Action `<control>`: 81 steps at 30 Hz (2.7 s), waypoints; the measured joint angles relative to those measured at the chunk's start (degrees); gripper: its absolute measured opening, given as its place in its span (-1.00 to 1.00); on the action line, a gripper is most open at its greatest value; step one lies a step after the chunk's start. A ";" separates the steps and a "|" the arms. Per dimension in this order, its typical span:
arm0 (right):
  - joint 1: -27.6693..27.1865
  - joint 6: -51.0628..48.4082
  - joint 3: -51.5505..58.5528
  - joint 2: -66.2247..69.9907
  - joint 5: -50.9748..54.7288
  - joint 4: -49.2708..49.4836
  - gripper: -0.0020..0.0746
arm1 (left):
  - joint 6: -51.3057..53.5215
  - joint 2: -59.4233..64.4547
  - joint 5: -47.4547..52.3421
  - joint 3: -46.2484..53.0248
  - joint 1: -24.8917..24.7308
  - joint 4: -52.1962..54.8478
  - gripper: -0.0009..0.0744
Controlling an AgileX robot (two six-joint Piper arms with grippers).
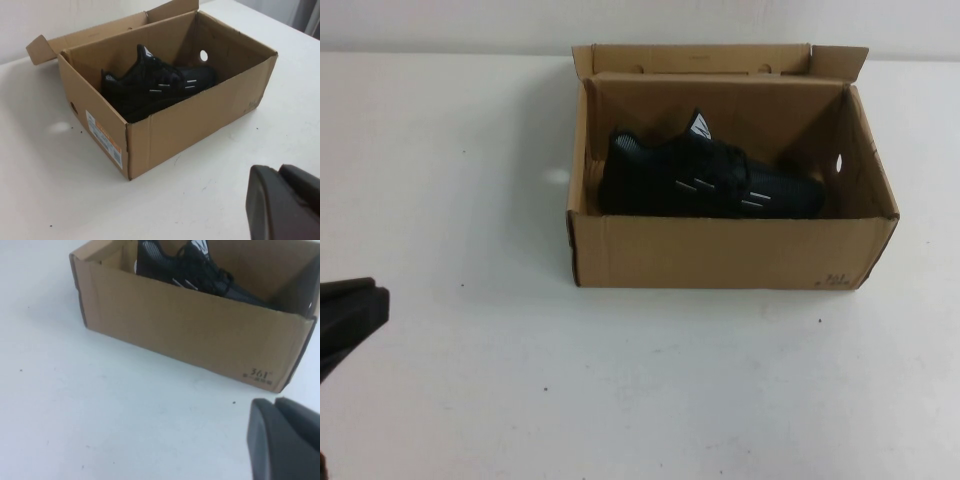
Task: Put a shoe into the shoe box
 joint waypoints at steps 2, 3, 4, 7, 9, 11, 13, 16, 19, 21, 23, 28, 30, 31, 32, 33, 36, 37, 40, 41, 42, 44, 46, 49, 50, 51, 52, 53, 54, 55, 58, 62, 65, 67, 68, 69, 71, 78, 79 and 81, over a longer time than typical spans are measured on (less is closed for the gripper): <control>0.00 0.00 0.00 0.00 0.44 0.00 -0.99 | -0.11 -0.39 0.00 0.00 0.00 0.00 -0.97; 0.00 0.00 0.05 0.00 0.69 0.00 -0.99 | -0.11 -0.53 0.00 0.00 0.00 0.00 -0.97; 0.00 0.00 0.14 0.00 1.01 0.00 -0.99 | -0.11 -0.76 0.00 0.00 0.00 0.00 -0.97; 0.00 0.00 0.14 0.00 1.91 0.00 -0.99 | -0.11 -1.69 0.12 0.36 0.00 0.00 -0.97; 0.00 0.00 0.24 0.00 2.20 0.00 -0.99 | -0.11 -2.69 0.01 1.29 0.65 0.00 -0.97; 0.00 0.00 0.27 0.00 2.34 0.00 -0.99 | -0.11 -3.82 -0.25 3.09 1.95 0.00 -0.97; 0.00 0.00 0.27 0.00 2.43 0.11 -0.99 | -0.11 -5.09 -1.58 5.56 4.16 0.51 -0.97; 0.00 0.00 0.27 0.00 2.56 0.11 -0.99 | -0.11 -8.13 -6.94 10.62 7.31 1.16 -0.97; 0.00 0.00 0.27 0.00 2.70 0.11 -0.99 | -0.11 -12.60 -12.25 15.32 9.95 1.41 -0.97; 0.00 0.00 0.27 0.00 2.70 0.11 -0.99 | -1.00 -16.22 -14.80 18.40 12.18 1.49 -0.97; 0.00 0.00 0.27 0.00 2.70 0.11 -0.99 | -2.09 -19.14 -15.80 20.97 15.07 1.60 -0.97; 0.00 0.00 0.27 0.00 2.70 0.70 -0.99 | -5.14 -24.57 -16.29 27.29 22.07 4.17 -0.97; 0.00 0.00 0.27 0.00 2.70 1.20 -0.99 | -7.49 -26.02 -16.43 29.59 24.20 6.22 -0.97; 0.00 0.00 0.27 0.00 2.70 1.35 -0.99 | -8.64 -26.51 -16.43 30.46 24.86 6.88 -0.97; 0.00 0.00 0.27 0.00 2.70 1.45 -0.99 | -10.32 -27.12 -16.54 31.58 25.55 7.92 -0.97; 0.00 0.00 0.27 0.00 2.70 1.54 -0.99 | -11.65 -27.68 -16.51 32.76 26.10 8.79 -0.97; 0.00 0.00 0.27 0.00 2.70 1.67 -0.99 | -13.75 -29.40 -17.25 36.63 26.95 10.05 -0.97; 0.00 0.00 0.27 0.00 2.70 1.67 -0.99 | -14.03 -30.01 -17.76 37.82 27.03 10.13 -0.97; 0.00 0.00 0.27 0.00 2.70 1.77 -0.99 | -14.40 -31.20 -19.95 42.28 27.03 10.33 -0.97; 0.00 0.00 0.27 0.00 2.70 1.77 -0.99 | -14.78 -31.36 -20.19 43.45 27.03 10.33 -0.97; 0.00 0.00 0.27 0.00 2.70 1.77 -0.99 | -15.18 -31.36 -19.79 43.99 27.03 10.42 -0.97; 0.00 0.00 0.27 0.00 2.70 1.77 -0.99 | -15.97 -31.46 -18.36 44.26 27.03 10.42 -0.97; 0.00 0.00 0.27 0.00 2.70 1.77 -0.99 | -16.33 -31.43 -15.92 44.31 27.03 10.42 -0.97; -0.04 0.00 0.27 0.00 2.70 1.77 -0.99 | -16.65 -31.60 -14.68 44.31 27.08 10.42 -0.97; -0.04 0.00 0.27 0.00 2.70 1.77 -0.99 | -16.65 -31.56 -14.68 44.31 27.08 10.42 -0.97; -0.04 0.00 0.27 0.00 2.70 1.77 -0.99 | -16.69 -31.56 -14.68 44.31 27.08 10.42 -0.97; -0.04 0.00 0.27 0.00 2.70 1.77 -0.99 | -16.69 -31.56 -14.63 44.31 27.08 10.42 -0.97; -0.04 0.00 0.27 0.00 2.70 1.77 -0.99 | -16.69 -31.56 -14.63 44.31 27.08 10.42 -0.97; -0.04 0.00 0.27 0.00 2.70 1.77 -0.99 | -16.69 -31.56 -14.63 44.31 27.08 10.42 -0.97; -0.04 0.00 0.27 0.00 2.70 1.77 -0.99 | -16.78 -31.56 -14.54 44.31 27.08 10.42 -0.97; -0.04 0.00 0.27 0.00 2.70 1.77 -0.99 | -16.78 -31.56 -14.54 44.31 27.08 10.42 -0.97; -0.04 0.00 0.27 0.00 2.70 1.77 -0.99 | -16.78 -31.56 -14.54 44.31 27.08 10.42 -0.97; -0.04 0.00 0.27 0.00 2.70 1.77 -0.99 | -16.78 -31.56 -14.54 44.31 27.08 10.42 -0.97; -0.04 0.00 0.27 0.00 2.70 1.77 -0.99 | -16.78 -31.56 -14.54 44.31 27.08 10.42 -0.97; -0.04 0.00 0.27 0.00 2.70 1.77 -0.99 | -16.78 -31.56 -14.54 44.31 27.08 10.42 -0.97; -0.04 0.00 0.27 0.00 2.70 1.77 -0.99 | -16.78 -31.56 -14.54 44.31 27.08 10.42 -0.97; -0.04 0.00 0.27 0.00 2.70 1.88 -0.99 | -16.78 -31.56 -14.54 44.31 27.08 10.42 -0.97; -3.89 0.00 0.27 -3.48 2.70 1.29 -0.99 | -16.78 -31.56 -14.54 44.31 27.08 10.42 -0.97; -5.31 0.00 0.38 -4.31 2.70 0.73 -0.99 | -16.78 -31.56 -14.54 44.31 27.08 10.42 -0.97; -7.89 0.00 0.95 -5.76 2.37 0.26 -0.99 | -16.78 -31.56 -14.54 44.31 27.08 10.42 -0.97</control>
